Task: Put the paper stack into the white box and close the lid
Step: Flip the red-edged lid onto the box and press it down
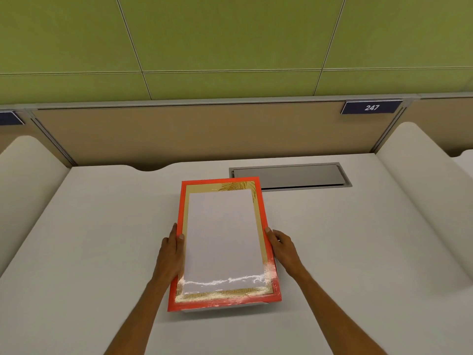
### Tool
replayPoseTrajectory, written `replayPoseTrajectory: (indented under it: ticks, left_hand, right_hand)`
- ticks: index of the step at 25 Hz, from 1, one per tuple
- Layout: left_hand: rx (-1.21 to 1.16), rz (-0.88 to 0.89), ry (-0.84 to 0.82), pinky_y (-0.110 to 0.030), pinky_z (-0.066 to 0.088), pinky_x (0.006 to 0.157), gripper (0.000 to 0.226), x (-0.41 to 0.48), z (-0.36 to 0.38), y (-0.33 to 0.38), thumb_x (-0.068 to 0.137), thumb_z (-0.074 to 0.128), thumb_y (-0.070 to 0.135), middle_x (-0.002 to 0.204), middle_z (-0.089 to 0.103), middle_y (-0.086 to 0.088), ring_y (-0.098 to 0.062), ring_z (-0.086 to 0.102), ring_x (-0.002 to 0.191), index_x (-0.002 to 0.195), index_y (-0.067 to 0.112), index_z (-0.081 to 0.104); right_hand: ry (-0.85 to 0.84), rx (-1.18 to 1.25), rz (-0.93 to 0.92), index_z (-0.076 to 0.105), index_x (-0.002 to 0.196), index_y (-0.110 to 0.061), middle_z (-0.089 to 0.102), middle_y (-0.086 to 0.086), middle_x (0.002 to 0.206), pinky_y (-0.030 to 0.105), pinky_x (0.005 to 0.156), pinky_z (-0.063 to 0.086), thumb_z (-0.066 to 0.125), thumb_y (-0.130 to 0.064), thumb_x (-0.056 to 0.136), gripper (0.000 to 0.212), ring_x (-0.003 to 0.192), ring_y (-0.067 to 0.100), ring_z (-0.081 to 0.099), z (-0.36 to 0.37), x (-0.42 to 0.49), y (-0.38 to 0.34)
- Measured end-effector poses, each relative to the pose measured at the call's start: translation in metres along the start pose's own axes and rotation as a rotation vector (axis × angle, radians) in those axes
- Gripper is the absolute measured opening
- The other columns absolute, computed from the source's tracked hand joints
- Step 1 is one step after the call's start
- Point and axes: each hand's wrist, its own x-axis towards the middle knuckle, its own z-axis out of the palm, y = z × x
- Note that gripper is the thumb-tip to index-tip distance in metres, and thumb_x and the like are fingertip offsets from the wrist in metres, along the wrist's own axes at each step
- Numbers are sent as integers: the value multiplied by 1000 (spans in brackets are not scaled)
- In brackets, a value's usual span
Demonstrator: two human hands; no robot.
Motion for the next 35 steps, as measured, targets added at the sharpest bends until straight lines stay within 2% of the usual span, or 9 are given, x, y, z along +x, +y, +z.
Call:
replayPoseTrajectory:
  ticks: [3, 6, 12, 13, 15, 17, 20, 22, 35]
  left_hand:
    - [9, 10, 4, -32, 46, 83, 57, 5, 6, 0, 100, 29, 42, 129, 57, -14, -16, 52, 98, 154, 23, 22]
    - [6, 0, -3, -36, 46, 88, 58, 9, 9, -2, 101, 29, 42, 132, 54, -16, -24, 56, 106, 155, 23, 19]
    - [70, -35, -47, -48, 48, 98, 63, 10, 11, -6, 98, 23, 49, 139, 50, -17, -34, 56, 121, 155, 23, 16]
    - [160, -30, 8, -48, 50, 96, 67, 7, 10, -4, 96, 21, 53, 138, 52, -18, -35, 57, 119, 154, 19, 19]
    - [379, 53, 202, -49, 50, 98, 70, 5, 10, 6, 96, 23, 55, 141, 51, -21, -37, 56, 123, 151, 12, 28]
    - [452, 207, 272, -45, 36, 113, 70, 5, 17, 19, 97, 31, 55, 154, 38, -16, -34, 41, 140, 151, 11, 28]
    - [483, 341, 165, -39, 16, 123, 79, 11, 34, 29, 94, 21, 62, 164, 15, -5, -23, 16, 152, 156, 13, 14]
    - [489, 356, 100, -37, 12, 123, 84, 15, 44, 27, 91, 13, 67, 165, 12, -2, -20, 11, 152, 156, 14, 12]
    - [521, 340, 21, -37, 13, 123, 81, 21, 58, 12, 93, 16, 65, 165, 12, -2, -18, 10, 152, 156, 14, 12]
  right_hand:
    - [-19, -9, -6, 67, 95, -10, 72, 10, 84, 25, 71, 59, 43, -67, 87, 63, 75, 23, 71, 1, 5, 0]
    - [-37, 22, 6, 68, 97, -8, 73, 11, 87, 24, 71, 59, 42, -54, 91, 53, 75, 22, 72, 3, 7, 1]
    - [-65, -22, 38, 66, 95, -8, 71, 10, 87, 20, 68, 57, 28, -87, 73, 91, 72, 17, 70, 6, 6, 0]
    - [-29, -92, 44, 64, 100, -7, 69, 12, 92, 23, 72, 56, 23, -90, 71, 97, 79, 18, 69, 8, 7, -4]
    - [144, -344, 56, 49, 132, -7, 58, 16, 126, 38, 96, 51, 23, -78, 85, 89, 114, 28, 60, 17, 8, -15]
    - [253, -553, -94, 24, 151, -12, 32, 9, 156, 41, 116, 30, 25, -62, 95, 76, 143, 29, 33, 33, 7, -29]
    - [166, -718, -330, 9, 155, -17, 7, -1, 163, 31, 122, 7, 19, -63, 95, 75, 151, 17, 6, 56, 10, -42]
    - [122, -784, -366, 9, 155, -18, 4, -2, 163, 33, 124, 6, 19, -60, 97, 73, 151, 15, 0, 65, 15, -37]
    - [107, -876, -369, 13, 154, -13, 14, 4, 163, 33, 122, 6, 4, -61, 94, 78, 151, 18, 9, 73, 20, -14]
